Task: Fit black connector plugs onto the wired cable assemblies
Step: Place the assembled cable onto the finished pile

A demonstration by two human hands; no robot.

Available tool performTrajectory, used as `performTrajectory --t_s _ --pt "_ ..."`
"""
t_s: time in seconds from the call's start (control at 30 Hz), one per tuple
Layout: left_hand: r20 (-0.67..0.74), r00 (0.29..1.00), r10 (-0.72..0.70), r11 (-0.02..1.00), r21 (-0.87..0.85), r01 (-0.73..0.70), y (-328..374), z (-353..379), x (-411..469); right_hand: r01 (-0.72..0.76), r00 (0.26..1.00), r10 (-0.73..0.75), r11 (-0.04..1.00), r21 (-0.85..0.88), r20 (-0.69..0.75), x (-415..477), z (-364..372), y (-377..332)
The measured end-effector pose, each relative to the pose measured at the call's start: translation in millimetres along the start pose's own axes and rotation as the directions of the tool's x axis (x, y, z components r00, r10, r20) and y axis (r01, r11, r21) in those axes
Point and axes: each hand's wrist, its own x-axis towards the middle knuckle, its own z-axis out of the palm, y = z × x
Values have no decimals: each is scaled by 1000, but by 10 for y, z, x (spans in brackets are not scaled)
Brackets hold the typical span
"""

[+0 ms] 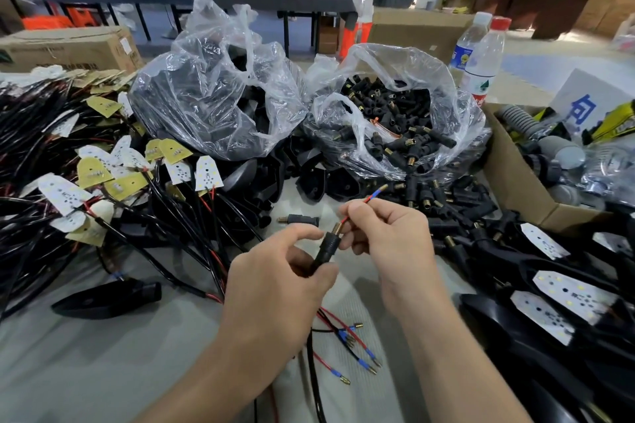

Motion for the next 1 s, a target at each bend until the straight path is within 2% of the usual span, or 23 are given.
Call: performTrajectory --t_s 0.07,0.13,0.2,0.23,0.3,0.4,0.47,0.6,0.67,0.73,0.83,0.9,1.0 --pt "44 998 -50 997 -65 52 7 4 9 -35 999 35 997 71 -4 12 -18 -2" --pt "164 977 -139 963 -208 172 21 23 30 -12 999 15 998 68 -47 16 -4 8" --pt "376 905 -200 825 -434 362 26 37 39 14 995 -6 996 85 -99 32 -4 1" --pt "454 870 -191 762 -490 423 25 31 42 16 992 -2 994 104 -128 46 -16 -12" --pt "537 828 -160 724 -506 468 20 6 52 10 981 20 989 150 -195 76 -67 -32" --pt "642 757 -120 723 -466 510 11 -63 110 26 958 13 991 130 -286 112 -125 -16" --pt "681 726 -94 726 -452 518 -2 -110 142 44 951 -8 993 110 -308 115 -116 -23" --pt "640 760 -115 679 -508 530 -17 -111 154 62 938 24 970 234 -347 130 -143 -62" --pt "632 767 -111 696 -501 514 -21 -88 145 71 925 46 955 289 -378 143 -157 -73" --pt "584 804 -111 708 -521 476 -28 -43 131 14 945 94 945 327 -313 139 -173 -73" --pt "464 873 -150 682 -591 431 -49 -6 127 -205 978 210 942 266 10 91 -168 -81" --pt "437 887 -149 676 -610 414 -54 7 132 -212 966 185 967 144 181 55 -156 -64" --pt "443 887 -133 692 -599 403 -51 13 121 -184 960 161 980 82 228 35 -112 -55"
